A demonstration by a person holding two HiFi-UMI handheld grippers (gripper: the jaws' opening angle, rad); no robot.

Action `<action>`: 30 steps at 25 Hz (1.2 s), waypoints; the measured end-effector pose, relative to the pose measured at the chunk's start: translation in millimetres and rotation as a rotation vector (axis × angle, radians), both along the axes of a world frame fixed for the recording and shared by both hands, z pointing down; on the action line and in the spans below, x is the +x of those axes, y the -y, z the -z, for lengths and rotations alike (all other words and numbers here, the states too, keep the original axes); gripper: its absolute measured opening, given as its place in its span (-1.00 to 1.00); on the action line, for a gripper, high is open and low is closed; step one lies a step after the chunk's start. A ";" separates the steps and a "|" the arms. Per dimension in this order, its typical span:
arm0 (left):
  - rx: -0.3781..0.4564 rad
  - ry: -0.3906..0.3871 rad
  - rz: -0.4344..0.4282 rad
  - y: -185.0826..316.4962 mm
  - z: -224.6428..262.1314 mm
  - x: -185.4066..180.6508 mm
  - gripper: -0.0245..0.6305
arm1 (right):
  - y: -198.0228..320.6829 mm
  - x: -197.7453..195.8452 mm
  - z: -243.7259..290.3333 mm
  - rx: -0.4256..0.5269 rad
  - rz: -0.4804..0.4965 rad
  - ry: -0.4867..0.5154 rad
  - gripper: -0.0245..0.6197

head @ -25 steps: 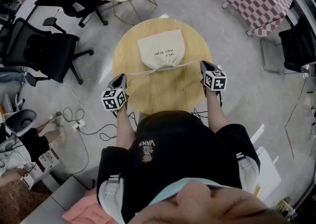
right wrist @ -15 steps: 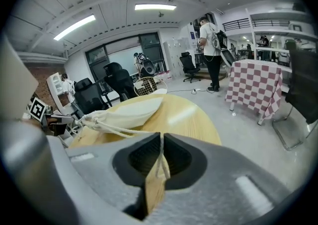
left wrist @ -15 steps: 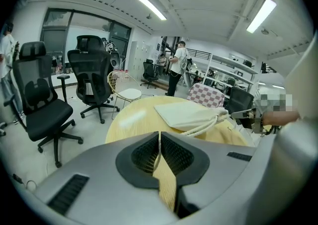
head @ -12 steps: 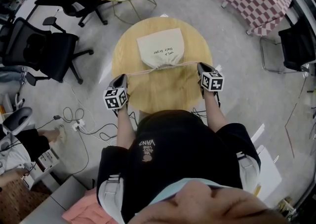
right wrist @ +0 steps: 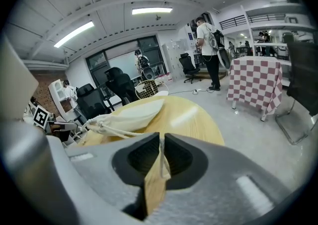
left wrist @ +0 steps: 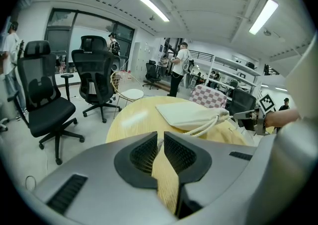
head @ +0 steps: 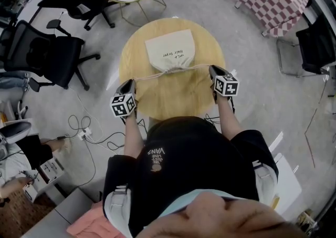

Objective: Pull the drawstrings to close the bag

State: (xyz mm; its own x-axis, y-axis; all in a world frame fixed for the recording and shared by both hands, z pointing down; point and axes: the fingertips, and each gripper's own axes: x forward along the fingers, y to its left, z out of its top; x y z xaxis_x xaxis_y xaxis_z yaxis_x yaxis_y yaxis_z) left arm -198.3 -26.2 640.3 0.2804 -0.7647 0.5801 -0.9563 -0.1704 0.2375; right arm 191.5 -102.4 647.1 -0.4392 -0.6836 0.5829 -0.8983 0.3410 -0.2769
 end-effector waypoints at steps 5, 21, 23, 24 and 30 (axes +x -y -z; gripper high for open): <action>0.007 -0.005 0.012 -3.9 -1.1 -0.1 -0.61 | -3.0 -4.3 0.5 0.002 0.011 0.015 -0.83; 0.062 0.005 -0.008 3.2 18.7 14.1 -0.60 | 0.4 -11.3 17.9 0.045 0.026 0.047 -0.72; 0.074 0.006 -0.003 4.7 22.2 15.2 -0.60 | 0.1 -12.1 20.4 0.053 0.023 0.054 -0.72; 0.081 0.008 -0.003 5.3 24.1 16.2 -0.60 | 0.0 -13.0 21.8 0.057 0.023 0.060 -0.72; 0.124 0.027 -0.011 6.5 40.1 20.5 -0.60 | 0.0 -19.7 31.2 0.075 0.039 0.079 -0.72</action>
